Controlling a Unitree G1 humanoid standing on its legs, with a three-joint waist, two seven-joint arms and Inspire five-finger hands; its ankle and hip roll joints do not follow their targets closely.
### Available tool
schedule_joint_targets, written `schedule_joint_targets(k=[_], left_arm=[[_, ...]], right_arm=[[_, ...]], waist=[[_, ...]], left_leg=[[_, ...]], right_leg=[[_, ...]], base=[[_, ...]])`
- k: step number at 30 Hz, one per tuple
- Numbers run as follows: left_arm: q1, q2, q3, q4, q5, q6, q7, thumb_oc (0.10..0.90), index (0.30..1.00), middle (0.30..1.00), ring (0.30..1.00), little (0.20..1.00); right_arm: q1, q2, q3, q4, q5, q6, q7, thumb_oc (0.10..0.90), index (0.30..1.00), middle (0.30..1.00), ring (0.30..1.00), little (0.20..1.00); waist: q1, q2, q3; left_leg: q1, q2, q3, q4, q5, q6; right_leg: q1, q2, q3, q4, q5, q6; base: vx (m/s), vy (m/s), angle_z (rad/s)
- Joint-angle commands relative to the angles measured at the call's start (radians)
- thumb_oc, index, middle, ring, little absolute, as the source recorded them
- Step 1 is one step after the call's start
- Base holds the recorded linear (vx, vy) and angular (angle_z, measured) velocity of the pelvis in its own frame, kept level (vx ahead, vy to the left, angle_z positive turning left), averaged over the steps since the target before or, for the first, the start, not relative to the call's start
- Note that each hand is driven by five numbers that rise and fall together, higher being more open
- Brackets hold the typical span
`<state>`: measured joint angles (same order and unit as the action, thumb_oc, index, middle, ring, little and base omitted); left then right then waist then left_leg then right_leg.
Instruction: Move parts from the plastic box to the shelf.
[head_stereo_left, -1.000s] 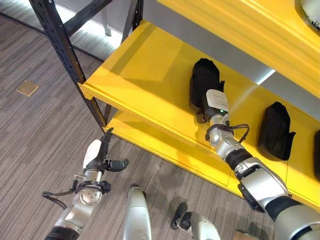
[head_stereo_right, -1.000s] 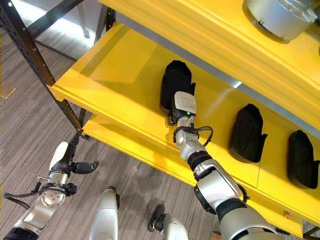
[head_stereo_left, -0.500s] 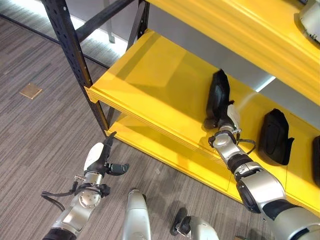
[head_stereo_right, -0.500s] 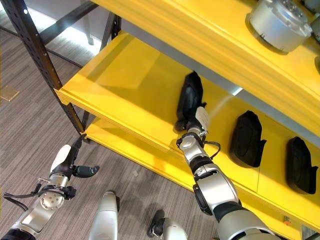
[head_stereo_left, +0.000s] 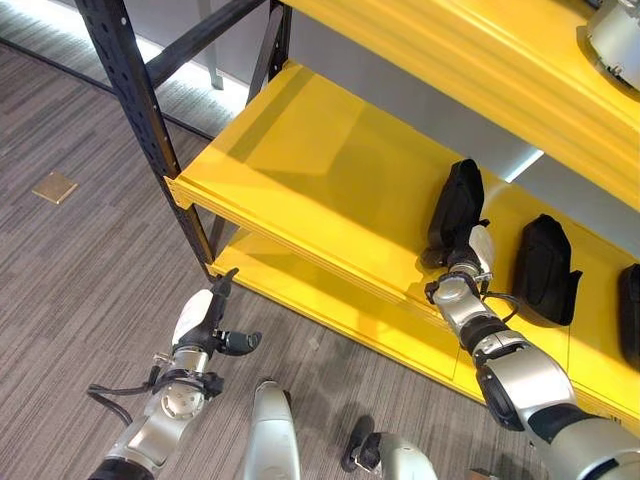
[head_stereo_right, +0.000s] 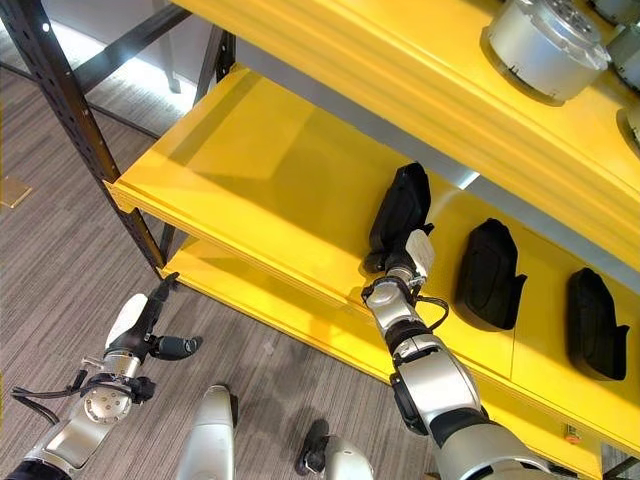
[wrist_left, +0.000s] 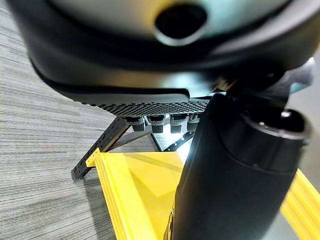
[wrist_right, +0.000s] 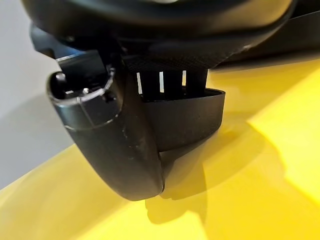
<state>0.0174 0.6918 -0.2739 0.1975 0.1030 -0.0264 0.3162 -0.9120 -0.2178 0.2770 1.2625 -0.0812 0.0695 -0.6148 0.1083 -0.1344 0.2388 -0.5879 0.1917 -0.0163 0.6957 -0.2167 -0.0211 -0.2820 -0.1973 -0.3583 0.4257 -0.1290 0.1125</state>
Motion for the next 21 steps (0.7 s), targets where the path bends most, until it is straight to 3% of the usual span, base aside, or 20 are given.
schedule_joint_targets(k=[1, 2, 5, 6, 8, 21], left_arm=[[-0.099, 0.017, 0.023, -0.080, 0.022, -0.074, 0.044, 0.900, 1.000, 1.000, 1.000, 1.000], [-0.099, 0.017, 0.023, -0.079, 0.022, -0.074, 0.044, 0.900, 1.000, 1.000, 1.000, 1.000], [-0.101, 0.012, 0.026, -0.069, 0.017, -0.075, 0.051, 0.900, 1.000, 1.000, 1.000, 1.000], [-0.103, 0.012, 0.032, -0.067, 0.013, -0.077, 0.056, 0.900, 1.000, 1.000, 1.000, 1.000], [-0.103, 0.011, 0.037, -0.064, 0.010, -0.080, 0.059, 0.900, 1.000, 1.000, 1.000, 1.000], [-0.088, 0.025, 0.063, -0.055, 0.007, -0.093, 0.053, 0.900, 1.000, 1.000, 1.000, 1.000]], right_arm=[[0.038, -0.067, 0.030, 0.000, -0.175, 0.078, 0.036, 0.400, 0.300, 0.300, 0.300, 0.300], [0.038, -0.067, 0.030, -0.001, -0.176, 0.079, 0.037, 0.400, 0.300, 0.300, 0.300, 0.300], [0.026, -0.080, 0.064, -0.052, -0.246, 0.092, 0.045, 0.400, 0.300, 0.300, 0.300, 0.300], [0.006, -0.096, 0.090, -0.095, -0.298, 0.099, 0.057, 0.400, 0.300, 0.300, 0.300, 0.300], [-0.025, -0.113, 0.117, -0.149, -0.350, 0.099, 0.072, 0.400, 0.300, 0.300, 0.300, 0.300], [-0.125, -0.174, 0.166, -0.312, -0.442, 0.080, 0.097, 0.400, 0.300, 0.300, 0.300, 0.300]], waist=[[-0.003, 0.034, 0.069], [-0.004, 0.036, 0.065], [-0.006, 0.034, 0.061], [-0.005, 0.030, 0.061], [-0.004, 0.026, 0.059], [-0.002, -0.001, 0.042]], left_leg=[[0.015, 0.078, -0.065, -0.004, -0.008, -0.028], [0.025, 0.080, -0.073, -0.001, -0.035, -0.036], [0.021, 0.080, -0.076, -0.001, -0.034, -0.036], [0.010, 0.076, -0.069, -0.009, -0.003, -0.029], [0.008, 0.076, -0.069, -0.007, -0.002, -0.029], [-0.002, 0.075, -0.070, -0.006, -0.003, -0.032]], right_leg=[[0.052, -0.048, 0.075, -0.054, 0.121, 0.076], [0.058, -0.043, 0.083, -0.048, 0.104, 0.086], [0.054, -0.044, 0.084, -0.047, 0.103, 0.084], [0.044, -0.049, 0.076, -0.055, 0.122, 0.075], [0.041, -0.049, 0.079, -0.052, 0.123, 0.074], [0.033, -0.045, 0.083, -0.051, 0.123, 0.070]], base=[[-0.01, 0.012, -0.06], [-0.01, 0.012, -0.09], [0.00, -0.001, -0.02], [-0.08, 0.010, 0.00], [-0.04, 0.009, -0.01], [0.00, 0.000, 0.00]])
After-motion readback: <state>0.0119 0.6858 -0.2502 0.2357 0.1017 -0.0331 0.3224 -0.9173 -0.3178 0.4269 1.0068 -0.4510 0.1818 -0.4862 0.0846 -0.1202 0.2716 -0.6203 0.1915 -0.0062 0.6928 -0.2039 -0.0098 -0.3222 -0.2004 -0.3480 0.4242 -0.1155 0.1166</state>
